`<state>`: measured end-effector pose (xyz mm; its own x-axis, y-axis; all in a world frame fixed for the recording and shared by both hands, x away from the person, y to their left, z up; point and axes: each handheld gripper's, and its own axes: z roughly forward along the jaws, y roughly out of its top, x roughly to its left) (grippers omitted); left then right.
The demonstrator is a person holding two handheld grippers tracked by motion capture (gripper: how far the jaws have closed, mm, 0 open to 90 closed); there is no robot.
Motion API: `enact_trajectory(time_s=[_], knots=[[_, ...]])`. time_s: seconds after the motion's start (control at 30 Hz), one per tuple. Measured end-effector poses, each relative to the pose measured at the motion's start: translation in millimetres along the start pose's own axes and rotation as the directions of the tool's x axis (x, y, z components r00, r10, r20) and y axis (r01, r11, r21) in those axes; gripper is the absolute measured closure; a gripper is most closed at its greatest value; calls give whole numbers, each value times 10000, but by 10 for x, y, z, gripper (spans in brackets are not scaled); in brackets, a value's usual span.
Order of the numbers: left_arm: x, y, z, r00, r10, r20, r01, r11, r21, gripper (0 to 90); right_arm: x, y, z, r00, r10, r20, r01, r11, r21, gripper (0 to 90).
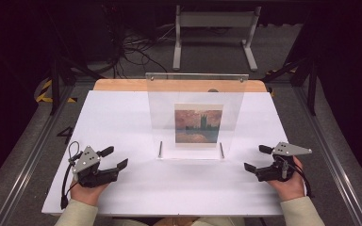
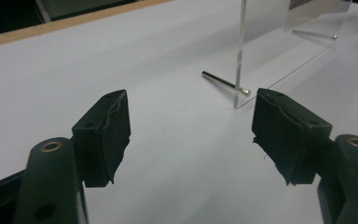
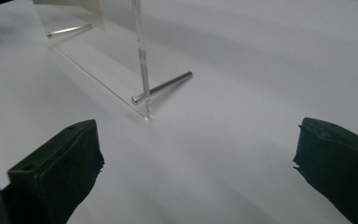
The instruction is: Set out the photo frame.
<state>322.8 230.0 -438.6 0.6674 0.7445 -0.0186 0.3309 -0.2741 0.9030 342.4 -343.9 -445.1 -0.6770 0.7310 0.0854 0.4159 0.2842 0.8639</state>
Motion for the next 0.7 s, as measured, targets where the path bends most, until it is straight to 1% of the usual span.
enact_trajectory(time_s=[0.07,0.13,0.17,0.23,0.3,0.4,0.47,0.7], knots=[[1,-23,33,9999,96,-35,-96,9999,144,290,-19,-38,29,9998,163,91,-165,9997,204,0],[5,-50,75,9999,165,-12,-165,9994,298,290,-40,-62,39,9996,243,172,-247,9994,240,0],[13,-64,93,9998,193,-64,-191,9992,354,290,-45,-66,41,9994,256,224,-261,9994,248,0],[26,-82,107,9999,136,-8,-136,9991,407,289,-36,-64,48,9994,216,280,-226,9992,333,0],[30,-87,109,9999,114,20,-115,9991,401,288,-26,-62,58,9993,143,340,-156,9991,405,0],[27,-85,108,9999,119,6,-119,9992,383,284,-25,-60,62,9993,154,355,-170,9988,454,0],[16,-87,112,10000,41,30,-42,9991,418,281,-30,-61,59,9993,189,337,-204,9989,430,0],[26,-84,107,9999,103,-6,-102,9993,358,275,-22,-57,51,9993,220,319,-230,9992,335,0]])
